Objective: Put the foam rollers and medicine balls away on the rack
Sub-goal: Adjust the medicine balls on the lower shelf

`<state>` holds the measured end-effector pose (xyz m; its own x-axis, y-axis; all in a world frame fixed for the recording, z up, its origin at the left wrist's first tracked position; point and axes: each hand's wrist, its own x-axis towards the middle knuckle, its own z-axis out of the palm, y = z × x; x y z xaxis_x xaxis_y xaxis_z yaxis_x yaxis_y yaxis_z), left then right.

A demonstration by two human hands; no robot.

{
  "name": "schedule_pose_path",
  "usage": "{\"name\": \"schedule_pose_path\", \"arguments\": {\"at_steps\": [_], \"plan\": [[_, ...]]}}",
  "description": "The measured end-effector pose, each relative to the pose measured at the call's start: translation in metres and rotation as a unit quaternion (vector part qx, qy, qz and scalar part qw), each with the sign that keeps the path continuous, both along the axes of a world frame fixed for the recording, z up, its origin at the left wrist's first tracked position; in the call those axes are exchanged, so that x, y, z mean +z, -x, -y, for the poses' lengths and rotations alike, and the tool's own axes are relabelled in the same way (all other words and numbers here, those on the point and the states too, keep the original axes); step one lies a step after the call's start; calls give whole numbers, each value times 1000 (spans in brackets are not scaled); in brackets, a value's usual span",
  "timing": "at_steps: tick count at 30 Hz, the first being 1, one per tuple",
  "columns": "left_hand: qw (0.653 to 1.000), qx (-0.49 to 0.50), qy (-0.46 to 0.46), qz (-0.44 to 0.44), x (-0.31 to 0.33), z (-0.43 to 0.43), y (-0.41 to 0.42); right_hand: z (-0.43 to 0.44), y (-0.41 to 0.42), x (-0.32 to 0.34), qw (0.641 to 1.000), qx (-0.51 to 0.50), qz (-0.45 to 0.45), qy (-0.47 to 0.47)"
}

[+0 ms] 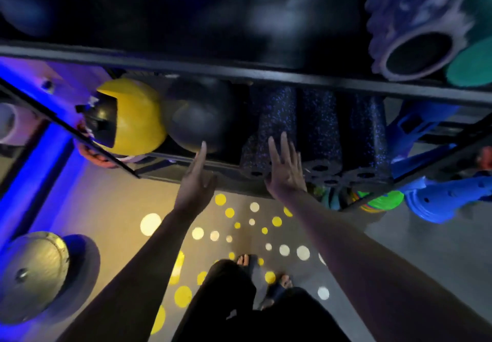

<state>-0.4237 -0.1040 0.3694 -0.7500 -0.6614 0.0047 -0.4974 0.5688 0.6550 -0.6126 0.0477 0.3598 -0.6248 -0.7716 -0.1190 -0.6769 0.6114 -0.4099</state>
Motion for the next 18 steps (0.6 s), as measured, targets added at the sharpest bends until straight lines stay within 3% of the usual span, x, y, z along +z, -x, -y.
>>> {"name": "schedule_pose_path", "arguments": {"at_steps": [6, 10, 18], "plan": [[998, 62, -21, 0, 20, 40, -20, 55, -33, 14, 998, 40, -11, 43], [999, 6, -11, -41, 12, 87, -23, 89, -37, 13, 999, 20, -9, 37], [996, -71, -42, -21, 7, 229, -51, 212, -79, -7, 998, -61, -1, 14]]}}
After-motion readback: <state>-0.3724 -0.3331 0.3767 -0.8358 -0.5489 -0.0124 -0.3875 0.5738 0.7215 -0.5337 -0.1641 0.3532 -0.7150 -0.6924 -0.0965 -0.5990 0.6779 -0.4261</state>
